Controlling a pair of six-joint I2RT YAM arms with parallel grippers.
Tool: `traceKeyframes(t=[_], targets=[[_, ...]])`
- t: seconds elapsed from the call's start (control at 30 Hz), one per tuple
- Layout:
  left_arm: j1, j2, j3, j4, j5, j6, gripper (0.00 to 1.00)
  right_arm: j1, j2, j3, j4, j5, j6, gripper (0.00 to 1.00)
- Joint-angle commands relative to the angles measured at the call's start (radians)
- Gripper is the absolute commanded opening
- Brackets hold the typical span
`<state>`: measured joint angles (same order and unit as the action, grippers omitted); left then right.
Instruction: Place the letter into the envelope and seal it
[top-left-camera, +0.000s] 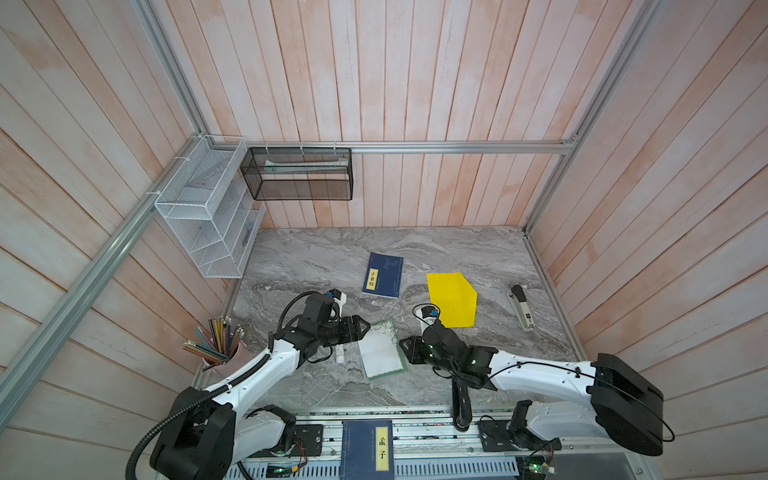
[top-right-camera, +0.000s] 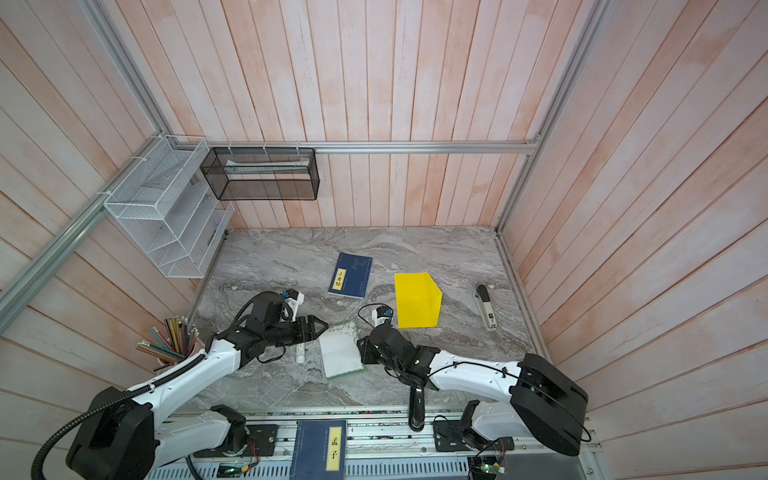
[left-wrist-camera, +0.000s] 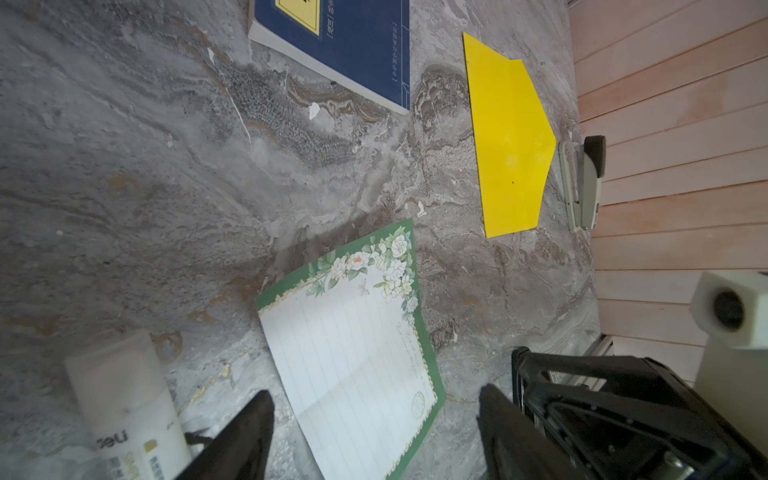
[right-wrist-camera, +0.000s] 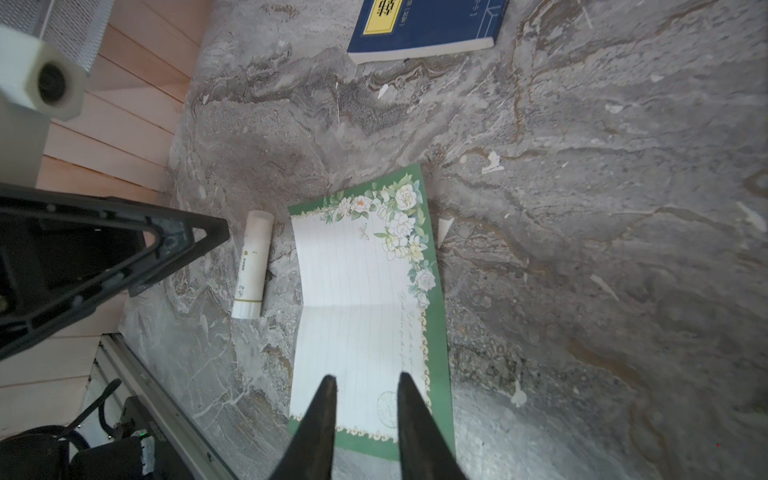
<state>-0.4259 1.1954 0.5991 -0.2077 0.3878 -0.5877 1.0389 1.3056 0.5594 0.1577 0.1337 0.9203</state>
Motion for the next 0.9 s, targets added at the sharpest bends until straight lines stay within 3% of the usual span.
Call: traceKeyframes(t=[0.0, 0.1, 0.27, 0.87], targets=[[-0.003, 0.020, -0.023, 0.030, -0.025, 0.014, 0.79, 0.021, 0.025, -0.009, 0.031, 0.030, 0.029, 0.16], [-0.005, 0.039, -0.025, 0.041, -0.023, 0.015, 0.79, 0.032, 0.047, -0.007, 0.043, 0.032, 0.044, 0.06], [-0.006, 0.081, -0.019, 0.050, -0.033, 0.028, 0.79, 0.041, 0.081, -0.005, 0.069, 0.025, 0.059, 0.00], [-0.006, 0.209, 0.013, 0.103, -0.048, 0.066, 0.74, 0.050, 0.225, 0.037, 0.120, -0.049, 0.066, 0.00]])
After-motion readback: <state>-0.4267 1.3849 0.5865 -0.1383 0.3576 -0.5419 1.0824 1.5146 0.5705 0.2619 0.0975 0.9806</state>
